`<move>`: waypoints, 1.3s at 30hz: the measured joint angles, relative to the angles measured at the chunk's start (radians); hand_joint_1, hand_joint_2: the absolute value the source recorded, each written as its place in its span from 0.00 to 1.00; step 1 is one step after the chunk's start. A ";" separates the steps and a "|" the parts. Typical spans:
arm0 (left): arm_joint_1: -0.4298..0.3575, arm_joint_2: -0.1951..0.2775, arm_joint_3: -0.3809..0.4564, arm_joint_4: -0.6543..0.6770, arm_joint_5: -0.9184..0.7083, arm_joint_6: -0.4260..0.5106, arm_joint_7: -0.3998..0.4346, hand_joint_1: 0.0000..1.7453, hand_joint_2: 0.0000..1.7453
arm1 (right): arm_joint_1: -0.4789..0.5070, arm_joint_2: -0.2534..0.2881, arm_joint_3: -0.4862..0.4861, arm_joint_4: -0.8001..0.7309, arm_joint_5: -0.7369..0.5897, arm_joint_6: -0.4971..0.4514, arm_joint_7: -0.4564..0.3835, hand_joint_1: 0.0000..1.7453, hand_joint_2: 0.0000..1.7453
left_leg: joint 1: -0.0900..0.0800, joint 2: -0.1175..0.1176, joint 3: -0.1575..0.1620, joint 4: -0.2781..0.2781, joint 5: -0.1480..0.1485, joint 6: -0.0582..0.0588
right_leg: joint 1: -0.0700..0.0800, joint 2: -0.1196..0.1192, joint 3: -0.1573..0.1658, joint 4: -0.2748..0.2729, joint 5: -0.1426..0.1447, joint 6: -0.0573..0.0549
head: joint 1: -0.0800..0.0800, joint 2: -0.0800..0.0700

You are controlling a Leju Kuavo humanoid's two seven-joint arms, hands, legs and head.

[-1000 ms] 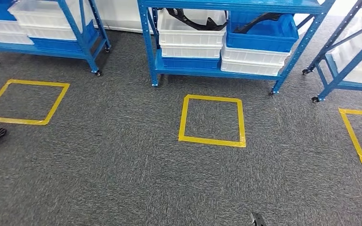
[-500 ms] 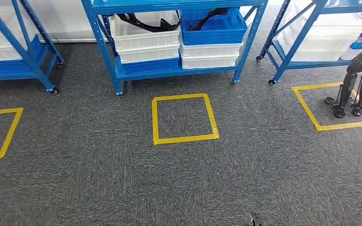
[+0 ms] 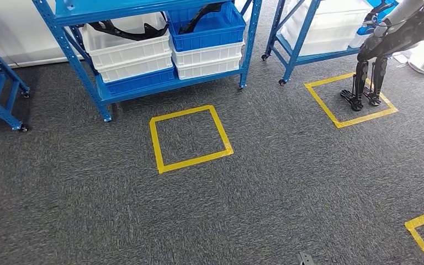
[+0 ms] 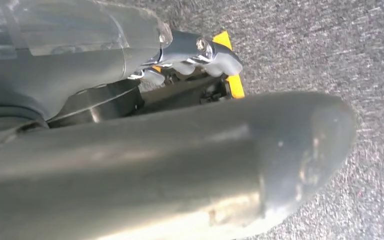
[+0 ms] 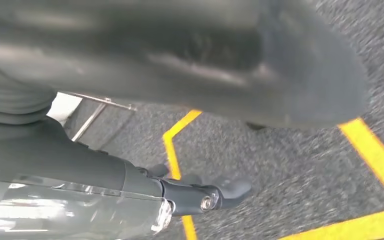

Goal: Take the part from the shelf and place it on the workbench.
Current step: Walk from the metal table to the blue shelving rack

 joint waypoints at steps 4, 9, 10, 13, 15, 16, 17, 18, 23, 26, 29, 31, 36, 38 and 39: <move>-0.001 0.000 0.000 0.000 0.001 -0.004 0.001 0.00 0.00 | 0.004 0.000 0.005 0.001 0.000 0.000 0.000 0.00 0.00 | -0.002 -0.012 -0.002 -0.001 -0.002 0.007 | -0.004 -0.006 0.007 -0.008 0.012 0.010 | -0.004 0.000; -0.002 0.002 0.000 0.000 0.003 -0.011 0.004 0.00 0.00 | 0.004 0.000 0.011 0.001 0.000 0.001 0.000 0.00 0.00 | 0.006 -0.031 0.024 -0.044 0.004 0.024 | -0.008 0.004 -0.001 0.021 0.019 0.022 | -0.010 0.000; -0.002 0.001 0.000 0.000 0.005 -0.015 0.004 0.00 0.00 | 0.005 -0.002 0.015 0.001 -0.002 0.002 0.000 0.00 0.00 | 0.015 -0.048 0.041 -0.063 0.006 0.023 | -0.016 0.021 -0.038 0.087 -0.004 0.034 | -0.010 0.000; 0.005 -0.004 0.000 0.000 0.008 -0.023 0.006 0.00 0.00 | 0.009 -0.008 0.026 0.001 -0.011 0.003 0.001 0.00 0.00 | 0.047 -0.092 0.080 -0.079 -0.002 -0.008 | -0.047 0.060 -0.141 0.228 -0.037 0.072 | -0.004 0.000; 0.011 -0.003 0.000 0.000 0.008 -0.023 0.007 0.00 0.00 | 0.009 -0.008 0.030 0.001 -0.014 0.003 0.002 0.00 0.00 | 0.063 -0.097 0.105 -0.076 -0.023 -0.037 | -0.068 0.046 -0.107 0.118 0.038 0.094 | 0.003 0.000; 0.013 -0.001 0.000 0.001 0.009 -0.023 0.007 0.00 0.00 | 0.008 -0.005 0.033 0.001 -0.015 0.003 0.002 0.00 0.00 | 0.069 -0.097 0.118 -0.073 -0.036 -0.053 | -0.073 0.035 -0.090 0.065 0.058 0.101 | 0.012 0.000; 0.013 0.000 0.000 0.001 0.010 -0.023 0.009 0.00 0.00 | 0.005 -0.003 0.036 0.001 -0.017 0.002 0.003 0.00 0.00 | 0.071 -0.094 0.128 -0.070 -0.049 -0.067 | -0.075 0.028 -0.080 0.032 0.065 0.096 | 0.021 0.000; 0.013 0.002 0.000 0.001 0.011 -0.023 0.011 0.00 0.00 | 0.002 -0.001 0.039 0.001 -0.019 0.002 0.004 0.00 0.00 | 0.070 -0.089 0.139 -0.070 -0.061 -0.078 | -0.074 0.026 -0.077 0.023 0.058 0.085 | 0.024 0.000; -0.001 0.001 0.000 -0.001 0.017 -0.023 0.023 0.00 0.00 | -0.006 -0.004 0.046 0.000 -0.032 -0.001 0.009 0.00 0.00 | 0.077 -0.097 0.035 0.148 -0.001 -0.099 | -0.060 0.068 -0.029 0.033 -0.005 0.011 | -0.017 0.000; -0.009 0.000 0.000 -0.002 0.018 -0.024 0.023 0.00 0.00 | -0.004 -0.006 0.052 0.000 -0.040 -0.002 0.010 0.00 0.00 | 0.060 -0.108 -0.118 0.303 -0.082 -0.082 | -0.047 0.084 0.034 0.005 -0.036 -0.008 | -0.033 0.000; -0.015 0.000 0.000 -0.004 0.019 -0.024 0.021 0.00 0.00 | 0.001 -0.007 0.058 0.001 -0.046 -0.002 0.010 0.00 0.00 | 0.036 -0.112 -0.179 0.253 -0.168 -0.050 | -0.032 0.107 0.112 -0.019 -0.070 -0.015 | -0.037 0.000; -0.014 0.001 0.000 -0.004 0.019 -0.024 0.021 0.00 0.00 | 0.002 -0.005 0.063 0.001 -0.046 -0.002 0.011 0.00 0.00 | 0.017 -0.140 -0.187 0.145 -0.042 -0.016 | -0.023 0.120 0.159 -0.027 -0.096 -0.014 | -0.038 0.000; -0.005 0.005 -0.001 -0.004 0.023 -0.021 0.024 0.00 0.00 | -0.016 -0.002 0.070 -0.001 -0.047 -0.001 0.012 0.00 0.00 | -0.012 -0.154 -0.168 0.054 0.151 0.010 | -0.012 0.162 0.237 -0.040 -0.176 -0.007 | -0.034 0.000; -0.014 0.002 -0.001 -0.007 0.023 -0.020 0.022 0.00 0.00 | -0.023 -0.004 0.072 -0.002 -0.047 -0.001 0.011 0.00 0.00 | -0.009 -0.139 -0.153 0.041 0.139 0.020 | -0.012 0.130 0.231 -0.007 -0.205 0.002 | -0.033 0.000; -0.014 0.000 -0.002 -0.008 0.023 -0.020 0.022 0.00 0.00 | -0.025 -0.006 0.074 -0.003 -0.047 -0.001 0.011 0.00 0.00 | -0.006 -0.130 -0.149 0.037 0.134 0.024 | -0.012 0.104 0.203 0.045 -0.232 0.007 | -0.029 0.000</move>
